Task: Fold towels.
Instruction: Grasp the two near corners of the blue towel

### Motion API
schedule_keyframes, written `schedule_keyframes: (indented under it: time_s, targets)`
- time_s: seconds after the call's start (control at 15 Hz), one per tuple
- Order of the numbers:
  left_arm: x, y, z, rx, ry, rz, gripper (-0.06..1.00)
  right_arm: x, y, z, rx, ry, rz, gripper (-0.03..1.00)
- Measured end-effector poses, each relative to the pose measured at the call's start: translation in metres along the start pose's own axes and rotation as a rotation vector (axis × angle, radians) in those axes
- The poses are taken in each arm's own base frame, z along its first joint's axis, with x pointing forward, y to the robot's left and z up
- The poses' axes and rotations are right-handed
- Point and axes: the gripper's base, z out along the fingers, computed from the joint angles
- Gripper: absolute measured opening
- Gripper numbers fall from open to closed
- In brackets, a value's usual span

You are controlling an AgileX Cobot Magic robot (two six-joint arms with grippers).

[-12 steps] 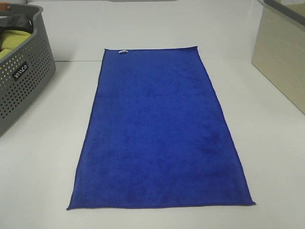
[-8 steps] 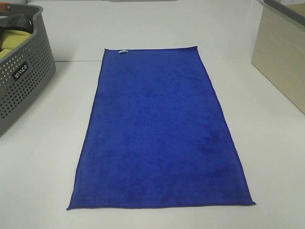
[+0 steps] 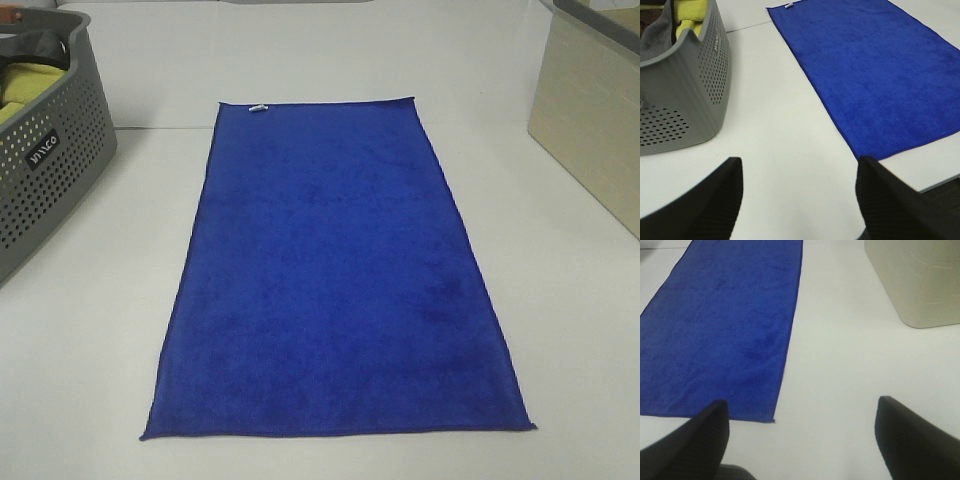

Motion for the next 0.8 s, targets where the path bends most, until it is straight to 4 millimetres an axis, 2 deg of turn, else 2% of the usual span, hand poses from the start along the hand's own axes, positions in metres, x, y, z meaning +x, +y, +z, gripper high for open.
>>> schedule_keyframes:
  time_s: [0.8]
  targets:
    - [0.0000,0.0000,0.0000,0.000,0.000,0.000,0.63,0.0000,0.0000,0.0000,0.000,0.000,0.000,0.76]
